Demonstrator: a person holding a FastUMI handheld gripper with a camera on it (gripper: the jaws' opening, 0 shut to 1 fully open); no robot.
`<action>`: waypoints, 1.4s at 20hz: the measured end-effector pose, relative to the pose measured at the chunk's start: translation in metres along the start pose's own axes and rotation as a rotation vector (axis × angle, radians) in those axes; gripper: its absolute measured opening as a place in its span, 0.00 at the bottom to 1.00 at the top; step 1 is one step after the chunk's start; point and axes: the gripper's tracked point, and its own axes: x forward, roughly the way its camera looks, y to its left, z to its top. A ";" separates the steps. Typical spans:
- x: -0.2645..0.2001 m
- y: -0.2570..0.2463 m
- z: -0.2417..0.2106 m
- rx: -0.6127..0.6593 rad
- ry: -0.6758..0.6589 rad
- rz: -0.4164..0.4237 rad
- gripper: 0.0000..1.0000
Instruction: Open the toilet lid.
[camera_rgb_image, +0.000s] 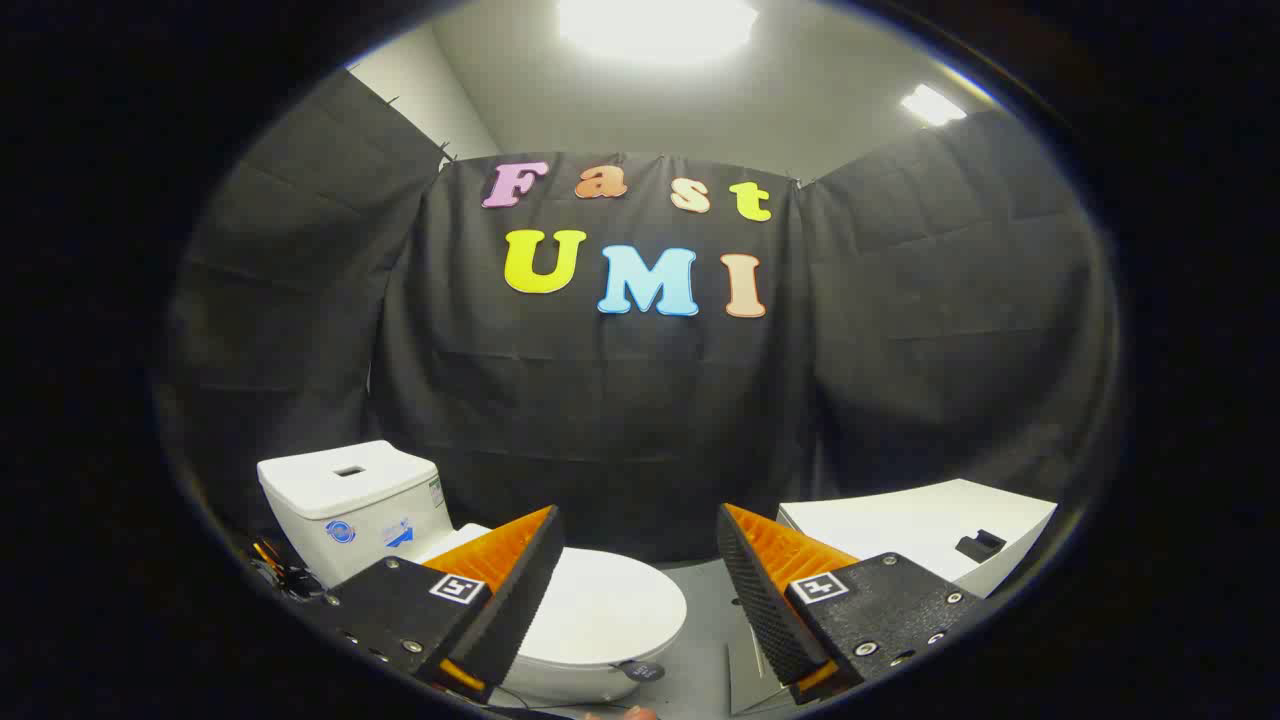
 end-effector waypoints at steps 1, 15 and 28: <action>0.000 -0.002 -0.001 0.001 0.003 -0.004 0.95; 0.001 -0.016 -0.016 -0.046 0.058 -0.037 0.95; 0.012 0.002 -0.035 -0.042 0.143 -0.011 0.95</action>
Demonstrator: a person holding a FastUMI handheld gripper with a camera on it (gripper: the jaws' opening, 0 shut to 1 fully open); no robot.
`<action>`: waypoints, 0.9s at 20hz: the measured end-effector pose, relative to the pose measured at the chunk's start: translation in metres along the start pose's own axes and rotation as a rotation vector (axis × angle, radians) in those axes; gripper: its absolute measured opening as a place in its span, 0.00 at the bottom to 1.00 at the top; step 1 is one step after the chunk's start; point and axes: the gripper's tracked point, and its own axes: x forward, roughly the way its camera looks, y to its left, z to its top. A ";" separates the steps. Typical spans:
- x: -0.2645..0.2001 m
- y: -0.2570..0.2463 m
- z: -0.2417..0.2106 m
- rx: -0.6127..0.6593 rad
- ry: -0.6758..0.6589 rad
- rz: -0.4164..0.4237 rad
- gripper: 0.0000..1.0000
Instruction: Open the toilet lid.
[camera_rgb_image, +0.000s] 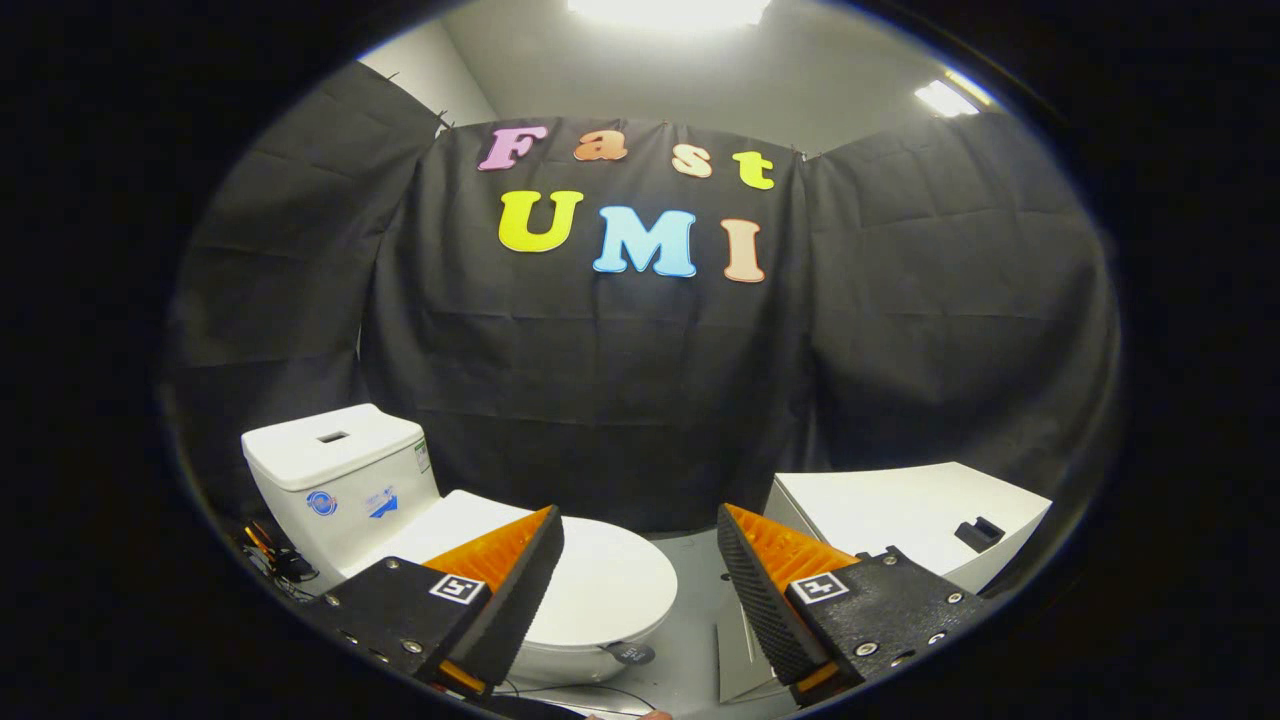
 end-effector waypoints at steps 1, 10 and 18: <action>0.003 0.000 -0.005 0.007 0.017 -0.005 0.95; 0.011 0.008 -0.055 0.120 0.233 -0.034 0.95; 0.005 0.018 -0.087 0.532 0.298 -0.055 0.97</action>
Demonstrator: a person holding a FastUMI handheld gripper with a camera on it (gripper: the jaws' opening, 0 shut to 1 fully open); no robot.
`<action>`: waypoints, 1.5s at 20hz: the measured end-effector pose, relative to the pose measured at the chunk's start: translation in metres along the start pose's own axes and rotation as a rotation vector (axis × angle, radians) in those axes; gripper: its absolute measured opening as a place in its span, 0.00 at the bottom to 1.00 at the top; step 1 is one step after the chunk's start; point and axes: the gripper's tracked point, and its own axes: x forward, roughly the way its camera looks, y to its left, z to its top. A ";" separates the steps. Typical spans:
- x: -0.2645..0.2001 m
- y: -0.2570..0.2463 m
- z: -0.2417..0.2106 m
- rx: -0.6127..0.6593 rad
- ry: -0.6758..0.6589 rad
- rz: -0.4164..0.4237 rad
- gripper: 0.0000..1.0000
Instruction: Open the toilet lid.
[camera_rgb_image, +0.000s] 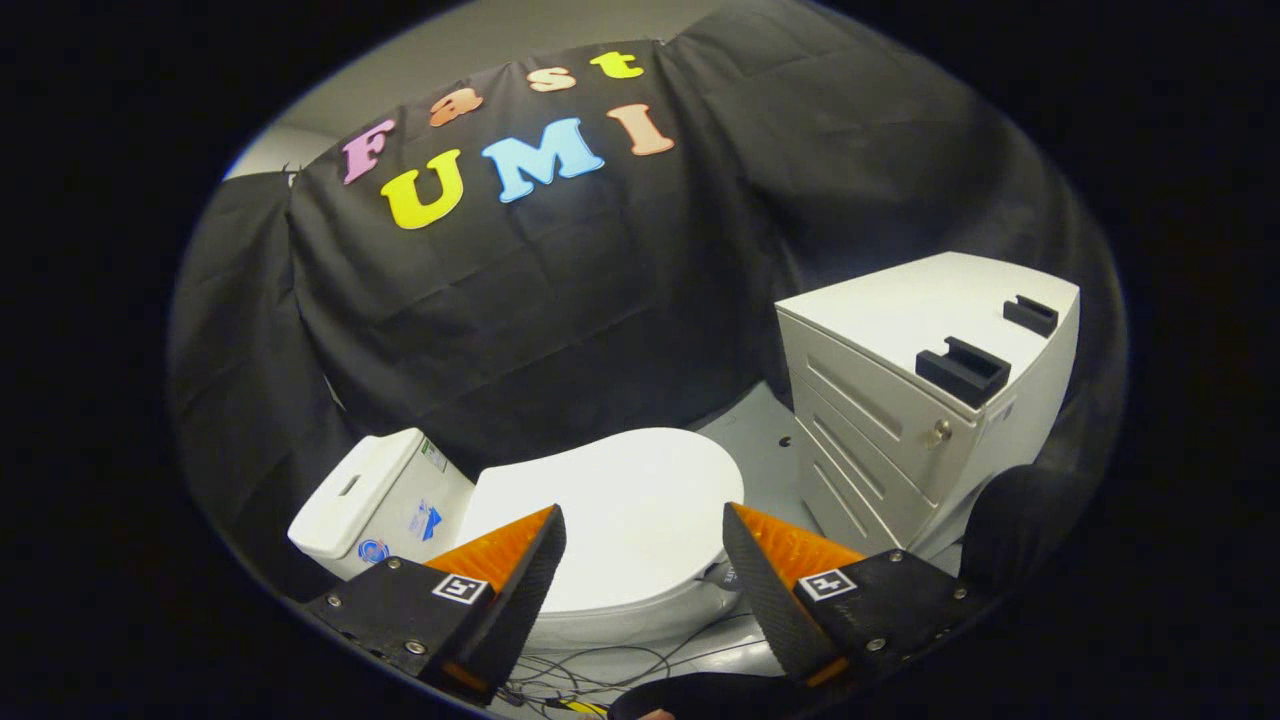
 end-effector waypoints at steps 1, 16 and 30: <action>0.000 -0.001 -0.002 0.048 0.000 0.006 0.96; 0.014 -0.057 -0.085 0.314 0.205 -0.083 0.94; 0.086 -0.119 -0.148 0.601 0.344 -0.166 0.85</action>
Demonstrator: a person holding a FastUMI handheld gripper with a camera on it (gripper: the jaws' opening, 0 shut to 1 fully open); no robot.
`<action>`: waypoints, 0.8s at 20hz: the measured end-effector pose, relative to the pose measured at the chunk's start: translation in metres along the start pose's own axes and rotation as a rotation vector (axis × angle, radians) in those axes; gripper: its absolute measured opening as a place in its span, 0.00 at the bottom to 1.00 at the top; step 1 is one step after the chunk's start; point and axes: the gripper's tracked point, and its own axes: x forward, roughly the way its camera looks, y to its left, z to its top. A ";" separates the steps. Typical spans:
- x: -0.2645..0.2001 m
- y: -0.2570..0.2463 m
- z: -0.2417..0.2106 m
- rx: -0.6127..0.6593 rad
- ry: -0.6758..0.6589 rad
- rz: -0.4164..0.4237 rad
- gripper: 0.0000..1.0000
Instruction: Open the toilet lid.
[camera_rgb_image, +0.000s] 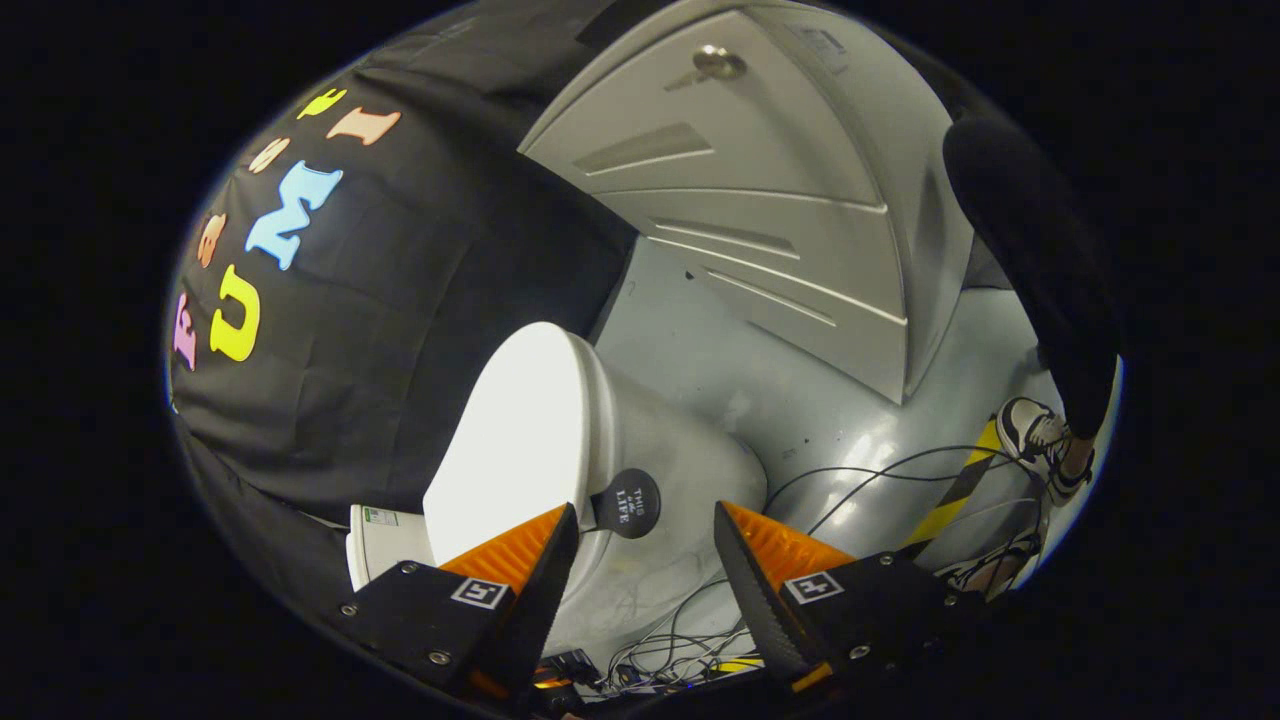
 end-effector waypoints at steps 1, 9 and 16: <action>0.005 0.003 -0.002 0.013 0.009 0.018 0.83; 0.030 0.006 0.004 0.085 -0.012 0.121 0.73; 0.038 0.017 0.006 0.111 -0.040 0.172 0.42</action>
